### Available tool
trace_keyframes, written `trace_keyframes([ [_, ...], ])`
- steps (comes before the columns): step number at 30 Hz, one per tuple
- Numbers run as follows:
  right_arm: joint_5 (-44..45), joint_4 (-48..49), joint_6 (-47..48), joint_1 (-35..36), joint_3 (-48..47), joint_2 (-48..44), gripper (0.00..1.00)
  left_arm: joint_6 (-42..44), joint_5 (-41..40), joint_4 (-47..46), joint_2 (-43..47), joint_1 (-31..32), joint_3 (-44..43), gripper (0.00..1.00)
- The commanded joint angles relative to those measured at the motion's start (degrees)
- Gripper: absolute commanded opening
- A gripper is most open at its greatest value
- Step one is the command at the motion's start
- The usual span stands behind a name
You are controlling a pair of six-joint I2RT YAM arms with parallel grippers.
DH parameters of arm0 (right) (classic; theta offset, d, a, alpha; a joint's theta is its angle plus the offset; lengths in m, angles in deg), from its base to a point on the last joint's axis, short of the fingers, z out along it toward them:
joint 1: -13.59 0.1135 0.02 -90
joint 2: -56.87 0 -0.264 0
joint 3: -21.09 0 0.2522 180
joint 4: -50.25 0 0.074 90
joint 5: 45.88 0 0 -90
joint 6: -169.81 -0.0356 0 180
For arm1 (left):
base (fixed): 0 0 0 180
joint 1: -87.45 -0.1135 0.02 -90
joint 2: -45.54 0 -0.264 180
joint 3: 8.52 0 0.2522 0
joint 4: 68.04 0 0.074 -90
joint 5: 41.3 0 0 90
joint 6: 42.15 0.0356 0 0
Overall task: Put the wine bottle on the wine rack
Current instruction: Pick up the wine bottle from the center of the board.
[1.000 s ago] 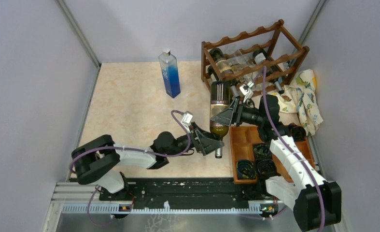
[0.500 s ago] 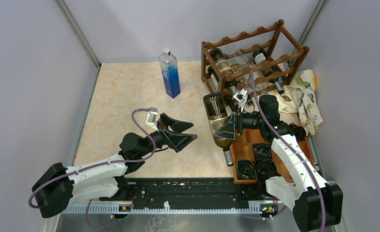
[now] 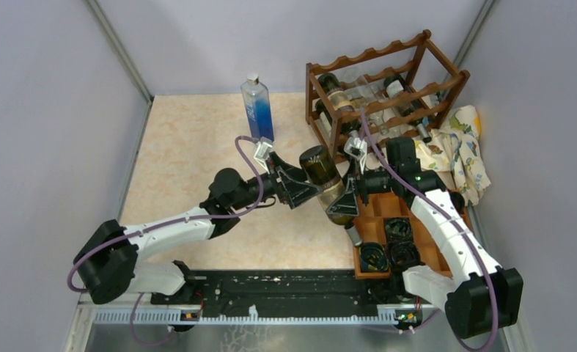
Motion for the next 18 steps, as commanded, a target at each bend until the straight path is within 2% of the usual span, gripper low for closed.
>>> trace_keyframes([
  [1, -3.4, 0.1, 4.0, 1.1, -4.2, -0.4, 0.04, -2.1, 2.1, -4.8, -3.9, -0.1, -2.7, 0.99],
  [4, -2.6, -1.4, 5.5, 1.7, -4.4, -0.1, 0.04, -2.9, 1.9, -8.9, -6.4, 0.2, -3.6, 0.98],
  [7, -1.9, -3.3, 7.0, 2.3, -5.0, 0.5, 0.04, -2.6, 2.0, -10.1, -8.7, 0.8, -5.2, 0.94],
  [12, -0.6, -6.1, 9.3, 2.6, -6.2, 1.1, 0.06, -4.1, 3.1, -13.2, -10.7, 0.8, -5.4, 0.81],
  [13, -0.5, -6.4, 9.6, 2.5, -6.3, 1.2, 0.06, -4.5, 3.4, -13.9, -10.8, 0.8, -5.2, 0.76],
  [14, -0.6, -6.5, 9.6, 2.5, -6.3, 1.3, 0.07, -4.8, 3.7, -14.7, -10.9, 0.8, -5.0, 0.68],
  [15, -0.6, -6.4, 9.5, 2.5, -6.4, 1.3, 0.09, -5.2, 3.8, -15.8, -11.2, 0.8, -4.8, 0.52],
  [16, -0.7, -6.3, 9.2, 2.5, -6.4, 1.3, 0.12, -5.9, 3.4, -17.1, -11.2, 0.8, -4.3, 0.31],
  [18, -1.2, -6.3, 8.8, 2.5, -6.5, 1.2, 0.24, -7.4, 1.6, -20.3, -10.7, 0.8, -2.6, 0.08],
])
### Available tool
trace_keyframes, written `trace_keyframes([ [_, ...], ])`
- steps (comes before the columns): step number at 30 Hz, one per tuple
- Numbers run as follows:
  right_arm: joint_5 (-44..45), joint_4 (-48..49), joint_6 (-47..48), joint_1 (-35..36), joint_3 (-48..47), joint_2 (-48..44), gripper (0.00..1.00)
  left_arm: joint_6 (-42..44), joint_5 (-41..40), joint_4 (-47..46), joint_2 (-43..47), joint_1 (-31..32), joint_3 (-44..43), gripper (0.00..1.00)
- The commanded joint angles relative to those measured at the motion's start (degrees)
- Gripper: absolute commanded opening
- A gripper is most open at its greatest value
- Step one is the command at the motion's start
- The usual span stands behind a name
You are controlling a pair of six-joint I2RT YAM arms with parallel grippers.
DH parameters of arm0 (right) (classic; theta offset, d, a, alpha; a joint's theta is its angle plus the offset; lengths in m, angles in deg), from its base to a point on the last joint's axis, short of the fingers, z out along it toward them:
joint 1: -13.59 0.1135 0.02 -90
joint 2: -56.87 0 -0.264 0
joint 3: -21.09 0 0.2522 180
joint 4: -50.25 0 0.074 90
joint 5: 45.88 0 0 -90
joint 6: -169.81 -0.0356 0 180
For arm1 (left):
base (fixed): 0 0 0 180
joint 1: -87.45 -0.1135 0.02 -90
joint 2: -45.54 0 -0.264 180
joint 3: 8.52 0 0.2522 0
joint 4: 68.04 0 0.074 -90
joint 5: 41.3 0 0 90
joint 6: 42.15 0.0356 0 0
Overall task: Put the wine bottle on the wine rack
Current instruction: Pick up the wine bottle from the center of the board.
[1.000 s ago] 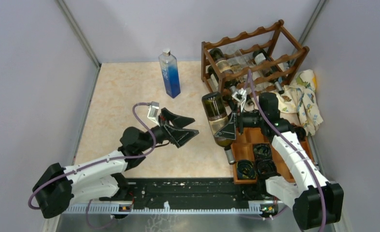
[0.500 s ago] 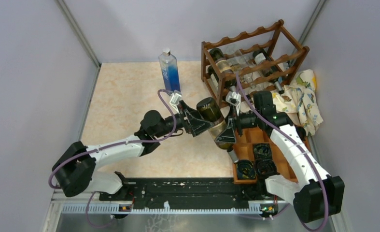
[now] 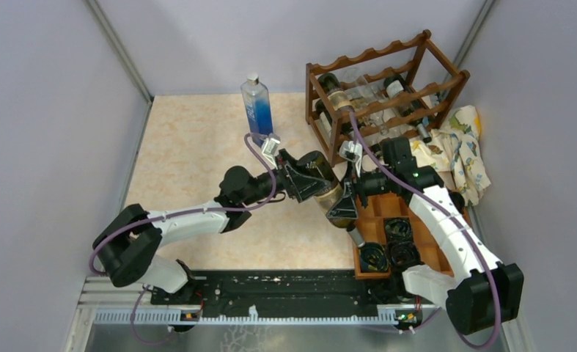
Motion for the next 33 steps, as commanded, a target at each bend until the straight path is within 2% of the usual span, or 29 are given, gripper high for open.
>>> trace_keyframes([
  [1, -4.4, 1.4, 1.3, 0.5, -4.1, -0.8, 0.33, -4.0, -1.0, -10.9, 0.5, 0.3, 2.0, 0.03],
  [2, -4.6, 1.3, 1.2, 0.5, -4.1, -1.0, 0.45, -4.9, -2.7, -11.6, 1.1, 0.3, 2.9, 0.00],
  [5, -4.6, 1.5, 0.9, 0.4, -3.0, -2.7, 0.79, -6.9, -7.3, -14.9, 3.2, 0.3, 5.5, 0.00],
  [7, -4.1, 2.4, -0.1, 0.2, -1.6, -4.3, 0.94, -7.8, -10.2, -17.1, 4.6, 0.3, 7.4, 0.00],
  [8, -4.0, 3.3, -0.8, 0.0, -0.9, -5.1, 0.98, -8.1, -11.6, -17.8, 5.3, 0.3, 8.2, 0.00],
  [12, -6.8, 6.9, -5.2, -2.2, 2.8, -8.2, 0.98, -8.3, -18.3, -21.0, 8.7, 0.3, 11.8, 0.00],
  [15, -10.8, 15.6, -13.6, -4.1, 8.4, -11.5, 0.98, -9.2, -23.0, -24.5, 10.1, 0.3, 14.8, 0.00],
  [17, -12.4, 22.0, -19.5, -4.5, 12.4, -13.2, 0.98, -10.5, -23.8, -26.6, 10.2, 0.1, 15.7, 0.00],
  [22, -13.7, 29.0, -26.4, -4.6, 16.5, -14.0, 0.95, -14.7, -26.2, -31.0, 8.7, 0.1, 15.9, 0.00],
  [25, -14.2, 35.6, -31.7, -4.6, 19.1, -13.9, 0.91, -16.1, -28.6, -34.2, 7.6, 0.1, 15.8, 0.00],
  [30, -14.0, 41.2, -36.3, -4.6, 21.1, -13.7, 0.83, -16.0, -30.4, -35.7, 6.7, 0.1, 13.9, 0.00],
  [33, -15.0, 46.0, -41.2, -4.6, 21.4, -13.4, 0.72, -15.9, -30.6, -35.5, 6.3, 0.1, 13.3, 0.00],
])
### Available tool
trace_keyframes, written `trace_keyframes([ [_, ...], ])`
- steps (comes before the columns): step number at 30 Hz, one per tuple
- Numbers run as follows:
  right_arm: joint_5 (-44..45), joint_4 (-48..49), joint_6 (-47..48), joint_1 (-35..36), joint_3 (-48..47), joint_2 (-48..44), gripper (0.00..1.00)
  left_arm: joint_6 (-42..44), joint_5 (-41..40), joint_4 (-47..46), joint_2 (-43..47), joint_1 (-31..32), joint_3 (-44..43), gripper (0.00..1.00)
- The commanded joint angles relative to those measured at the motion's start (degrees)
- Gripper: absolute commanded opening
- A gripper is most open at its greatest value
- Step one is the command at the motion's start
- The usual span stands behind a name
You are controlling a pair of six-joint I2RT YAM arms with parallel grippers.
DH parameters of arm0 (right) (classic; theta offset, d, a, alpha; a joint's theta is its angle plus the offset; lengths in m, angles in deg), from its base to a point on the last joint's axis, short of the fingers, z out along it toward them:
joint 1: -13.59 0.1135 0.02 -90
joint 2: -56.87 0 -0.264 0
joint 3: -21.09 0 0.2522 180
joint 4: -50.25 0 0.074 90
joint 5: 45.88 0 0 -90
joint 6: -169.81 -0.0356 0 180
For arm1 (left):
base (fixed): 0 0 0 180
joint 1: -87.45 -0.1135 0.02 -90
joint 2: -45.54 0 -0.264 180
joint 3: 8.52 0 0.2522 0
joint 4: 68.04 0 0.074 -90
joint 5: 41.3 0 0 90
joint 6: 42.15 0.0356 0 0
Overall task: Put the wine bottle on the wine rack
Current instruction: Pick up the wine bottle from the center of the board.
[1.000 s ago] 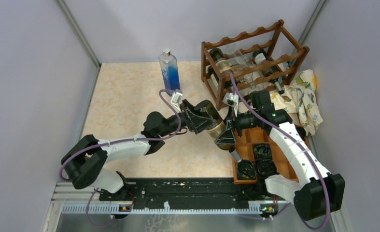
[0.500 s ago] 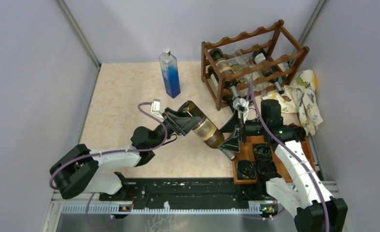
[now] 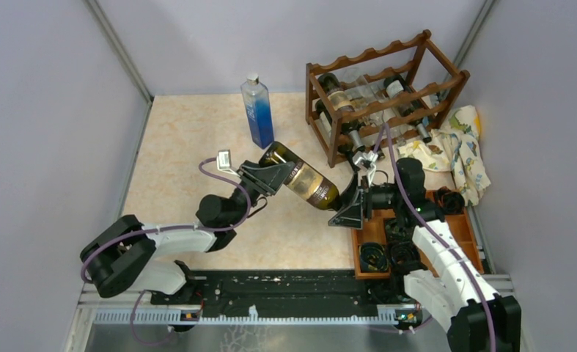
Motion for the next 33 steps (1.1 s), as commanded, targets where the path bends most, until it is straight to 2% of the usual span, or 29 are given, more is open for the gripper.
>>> trace_keyframes([
  [1, -3.0, 12.4, -9.5, -0.3, 0.1, -0.2, 0.67, -2.3, -2.8, -12.0, -0.1, -0.2, -3.4, 0.00],
  [2, -3.2, 13.9, -11.4, -0.3, 0.3, -0.1, 0.61, -2.4, -2.8, -12.2, -0.5, -0.2, -3.4, 0.00],
  [4, -3.3, 16.2, -14.1, -0.3, 0.8, 0.2, 0.41, -2.6, -3.1, -12.8, -0.8, -0.2, -3.2, 0.00],
  [5, -3.2, 16.5, -14.5, -0.3, 0.9, 0.3, 0.35, -2.6, -3.3, -13.2, -0.9, -0.2, -3.1, 0.00],
  [6, -3.3, 16.4, -14.6, -0.3, 0.9, 0.4, 0.33, -2.6, -3.6, -13.4, -1.0, -0.2, -3.0, 0.00],
  [10, -3.3, 16.1, -14.5, -0.3, 1.0, 0.5, 0.40, -2.0, -4.7, -13.8, -0.7, -0.2, -2.8, 0.00],
  [17, -3.4, 16.0, -14.5, -0.3, 1.0, 0.5, 0.41, -1.5, -5.4, -14.0, -0.4, -0.4, -2.8, 0.00],
  [23, -3.5, 15.0, -13.5, -0.3, 0.8, 0.6, 0.47, -1.1, -5.9, -14.1, -0.5, -0.6, -2.5, 0.00],
  [26, -3.5, 13.7, -12.3, -0.3, 0.5, 0.6, 0.46, -1.1, -6.0, -14.3, -0.7, -0.8, -2.4, 0.00],
  [28, -3.4, 13.3, -11.9, -0.3, 0.3, 0.7, 0.39, -1.1, -5.9, -14.3, -0.9, -0.8, -2.4, 0.00],
  [30, -3.3, 13.2, -11.7, -0.3, 0.1, 0.7, 0.24, -1.2, -5.7, -14.3, -1.3, -0.8, -2.5, 0.00],
  [32, -3.5, 13.2, -11.6, -0.3, -0.3, 0.8, 0.05, -1.3, -5.6, -14.1, -1.5, -0.8, -2.5, 0.00],
  [33, -3.6, 13.2, -11.5, -0.3, -0.5, 0.8, 0.00, -1.4, -5.6, -13.9, -1.6, -0.9, -2.5, 0.00],
])
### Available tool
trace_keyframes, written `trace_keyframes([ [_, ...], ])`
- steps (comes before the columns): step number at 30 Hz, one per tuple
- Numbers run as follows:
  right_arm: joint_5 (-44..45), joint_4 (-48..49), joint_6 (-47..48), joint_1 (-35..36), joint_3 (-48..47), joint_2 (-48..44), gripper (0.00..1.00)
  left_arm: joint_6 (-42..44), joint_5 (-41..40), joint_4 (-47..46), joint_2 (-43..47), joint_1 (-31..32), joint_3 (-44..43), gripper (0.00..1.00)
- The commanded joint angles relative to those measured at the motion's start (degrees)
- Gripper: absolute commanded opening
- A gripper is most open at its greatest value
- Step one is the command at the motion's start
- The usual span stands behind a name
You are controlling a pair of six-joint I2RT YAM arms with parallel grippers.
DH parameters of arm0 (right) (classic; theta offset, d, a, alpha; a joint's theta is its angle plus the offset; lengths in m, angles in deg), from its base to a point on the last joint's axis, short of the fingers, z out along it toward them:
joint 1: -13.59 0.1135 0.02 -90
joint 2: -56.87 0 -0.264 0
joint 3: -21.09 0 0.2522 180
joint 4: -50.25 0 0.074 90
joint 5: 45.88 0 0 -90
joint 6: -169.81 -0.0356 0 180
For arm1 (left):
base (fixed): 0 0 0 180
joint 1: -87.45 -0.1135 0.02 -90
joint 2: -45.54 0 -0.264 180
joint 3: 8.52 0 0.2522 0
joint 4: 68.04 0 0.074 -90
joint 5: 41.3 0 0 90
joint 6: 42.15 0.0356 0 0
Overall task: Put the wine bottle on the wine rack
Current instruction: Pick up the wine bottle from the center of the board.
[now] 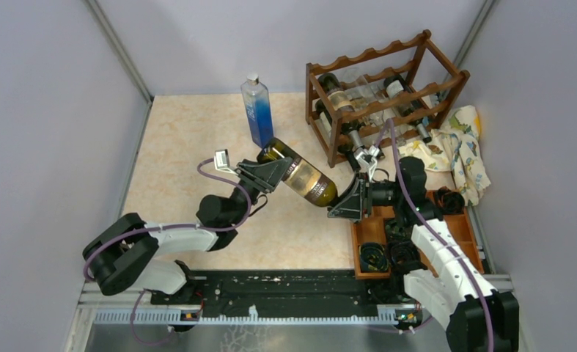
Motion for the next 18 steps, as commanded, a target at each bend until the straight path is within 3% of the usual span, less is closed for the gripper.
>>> trace_keyframes([
  [1, -3.3, 1.9, 1.7, 0.0, -2.3, -0.3, 0.00, -0.6, -1.9, -11.0, -0.4, -0.7, -1.8, 0.01],
  [3, -3.6, 2.0, 1.2, -0.5, -2.8, -0.3, 0.00, -0.9, -1.8, -9.4, 0.0, -0.7, -1.7, 0.10],
  [4, -3.9, 3.1, 0.1, -1.1, -3.0, -0.3, 0.00, -0.9, -1.9, -8.3, 0.3, -0.7, -1.6, 0.19],
  [8, -5.4, 9.1, -6.7, -3.9, -2.7, 0.0, 0.00, 1.9, -2.9, -3.6, 2.9, -0.7, -0.1, 0.64],
  [11, -5.5, 9.6, -7.4, -4.8, -2.9, -0.2, 0.00, 5.6, -6.1, 5.8, 7.0, -0.7, 1.0, 0.95],
  [18, -5.2, 12.7, -11.6, -7.3, -2.7, -0.1, 0.00, 14.2, -10.4, 29.4, 16.8, -1.1, 1.5, 0.99],
])
